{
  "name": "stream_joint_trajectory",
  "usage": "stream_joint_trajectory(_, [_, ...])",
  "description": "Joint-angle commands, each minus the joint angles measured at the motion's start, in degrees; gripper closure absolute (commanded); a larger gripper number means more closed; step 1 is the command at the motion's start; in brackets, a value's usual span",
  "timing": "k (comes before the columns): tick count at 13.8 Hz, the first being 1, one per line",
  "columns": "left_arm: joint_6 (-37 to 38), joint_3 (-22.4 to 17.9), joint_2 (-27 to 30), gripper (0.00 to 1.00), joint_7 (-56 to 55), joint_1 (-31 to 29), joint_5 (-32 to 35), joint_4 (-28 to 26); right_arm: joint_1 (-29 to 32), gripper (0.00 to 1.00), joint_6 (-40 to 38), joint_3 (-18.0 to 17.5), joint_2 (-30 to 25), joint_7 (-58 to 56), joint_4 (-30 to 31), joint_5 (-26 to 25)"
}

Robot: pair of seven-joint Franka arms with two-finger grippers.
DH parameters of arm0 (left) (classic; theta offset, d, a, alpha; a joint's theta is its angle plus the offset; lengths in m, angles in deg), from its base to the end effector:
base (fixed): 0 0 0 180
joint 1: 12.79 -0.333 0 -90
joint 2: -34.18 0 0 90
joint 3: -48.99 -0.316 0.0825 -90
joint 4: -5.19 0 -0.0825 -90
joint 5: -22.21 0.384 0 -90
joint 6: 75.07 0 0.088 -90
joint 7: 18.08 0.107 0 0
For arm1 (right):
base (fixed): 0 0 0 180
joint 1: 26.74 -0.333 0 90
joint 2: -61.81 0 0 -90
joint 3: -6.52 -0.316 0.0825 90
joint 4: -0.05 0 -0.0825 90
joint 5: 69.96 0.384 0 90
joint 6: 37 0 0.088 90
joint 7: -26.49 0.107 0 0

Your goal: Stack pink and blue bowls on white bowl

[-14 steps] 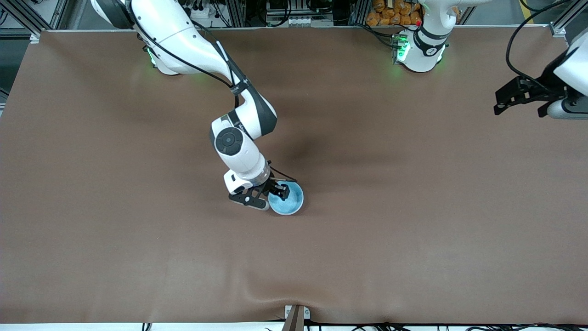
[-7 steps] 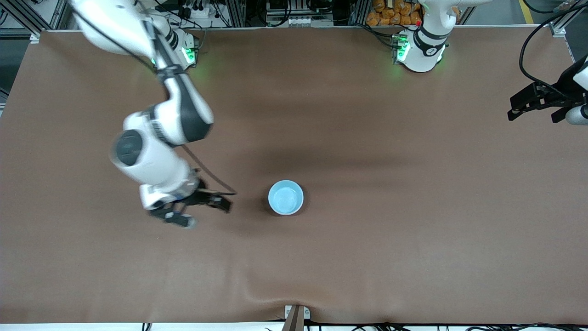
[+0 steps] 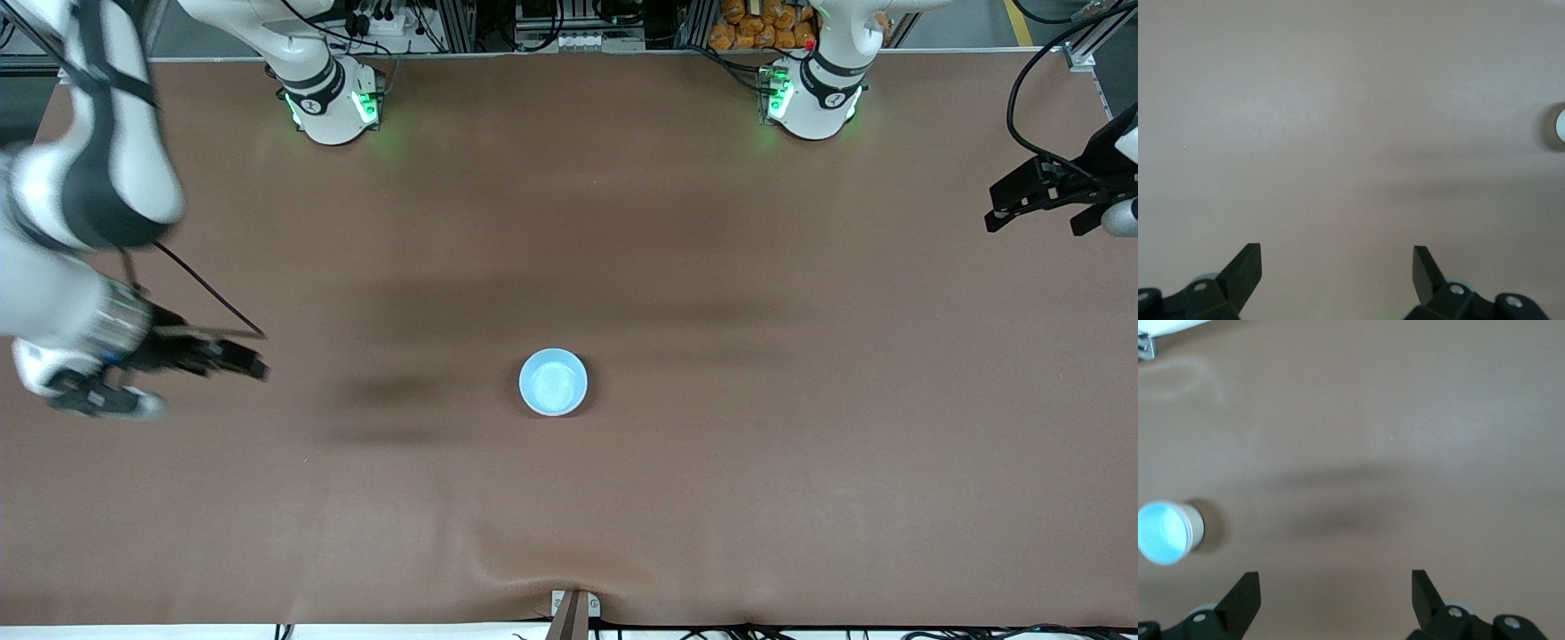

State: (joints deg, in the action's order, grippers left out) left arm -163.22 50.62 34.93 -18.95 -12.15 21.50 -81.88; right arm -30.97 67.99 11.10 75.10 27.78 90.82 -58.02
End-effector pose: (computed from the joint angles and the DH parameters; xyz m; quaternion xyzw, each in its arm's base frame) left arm 0.5472 -0.0232 0.6529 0.9998 -0.0125 0.0158 0.0064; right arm 0.6356 0.0173 0.5046 -0.9950 0.0392 -0.0078 0.0916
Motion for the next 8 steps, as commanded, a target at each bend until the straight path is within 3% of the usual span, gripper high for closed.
stream_joint_trajectory(1, [0.1,0.0,0.8,0.0,-1.7,0.0,-0.2,0.0,2.2,0.0,-5.5,-1.3,-9.8,-2.6,4.5,-5.8])
stream_joint_trajectory(5, [0.1,0.0,0.7,0.0,-1.2,0.0,-0.1,0.1,2.7,0.0,-14.5,-1.2,-13.5,-2.6,3.3,-7.6])
stream_joint_trajectory(8, [0.1,0.2,0.1,0.0,-1.2,0.0,0.1,0.8,2.1,0.0,-15.9,-0.1,-15.0,-3.0,2.3,-9.9])
